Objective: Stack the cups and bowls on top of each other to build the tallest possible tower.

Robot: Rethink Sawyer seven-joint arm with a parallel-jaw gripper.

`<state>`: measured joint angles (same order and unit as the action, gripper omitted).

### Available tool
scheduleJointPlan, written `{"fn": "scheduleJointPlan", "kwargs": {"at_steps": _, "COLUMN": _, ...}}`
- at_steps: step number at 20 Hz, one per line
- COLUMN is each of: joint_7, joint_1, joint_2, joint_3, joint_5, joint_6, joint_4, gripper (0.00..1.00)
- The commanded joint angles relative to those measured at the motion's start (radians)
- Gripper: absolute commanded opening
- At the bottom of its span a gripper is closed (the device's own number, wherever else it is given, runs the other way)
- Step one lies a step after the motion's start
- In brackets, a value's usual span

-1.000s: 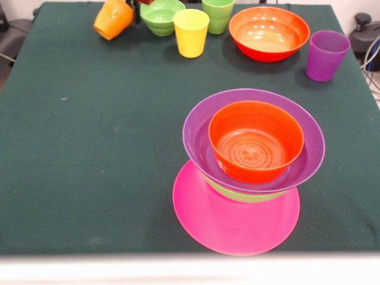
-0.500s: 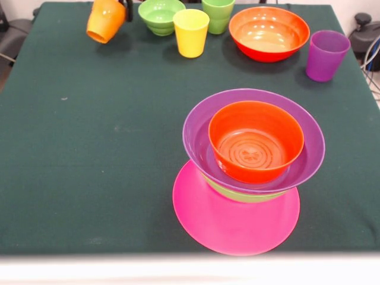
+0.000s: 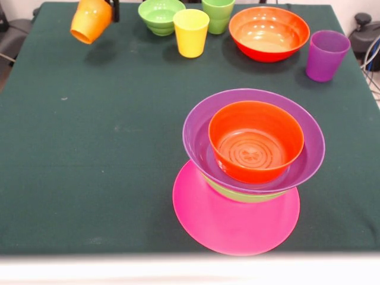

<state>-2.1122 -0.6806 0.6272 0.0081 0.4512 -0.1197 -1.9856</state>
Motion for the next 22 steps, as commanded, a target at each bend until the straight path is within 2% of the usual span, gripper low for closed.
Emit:
{"fn": "scheduleJointPlan", "kwargs": {"at_steps": 1, "joint_7": -0.002, "joint_1": -0.027, "joint_2": 0.006, "joint_3": 0.158, "joint_5": -0.040, "joint_6": -0.128, "joint_4": -0.019, "gripper": 0.00}}
{"fn": "scheduleJointPlan", "kwargs": {"at_steps": 7, "joint_7": 0.034, "joint_1": -0.077, "joint_2": -0.017, "joint_3": 0.212, "joint_5": -0.072, "joint_6": -0.256, "joint_4": -0.024, "gripper": 0.00}}
{"fn": "scheduleJointPlan", "kwargs": {"at_steps": 11, "joint_7": 0.041, "joint_1": -0.084, "joint_2": -0.030, "joint_3": 0.228, "joint_5": -0.092, "joint_6": -0.327, "joint_4": -0.026, "gripper": 0.00}}
{"fn": "scheduleJointPlan", "kwargs": {"at_steps": 17, "joint_7": 0.038, "joint_1": -0.082, "joint_2": -0.075, "joint_3": 0.252, "joint_5": -0.086, "joint_6": -0.332, "joint_4": 0.006, "gripper": 0.00}}
{"fn": "scheduleJointPlan", "kwargs": {"at_steps": 22, "joint_7": 0.042, "joint_1": -0.087, "joint_2": -0.085, "joint_3": 0.275, "joint_5": -0.087, "joint_6": -0.354, "joint_4": 0.030, "gripper": 0.00}}
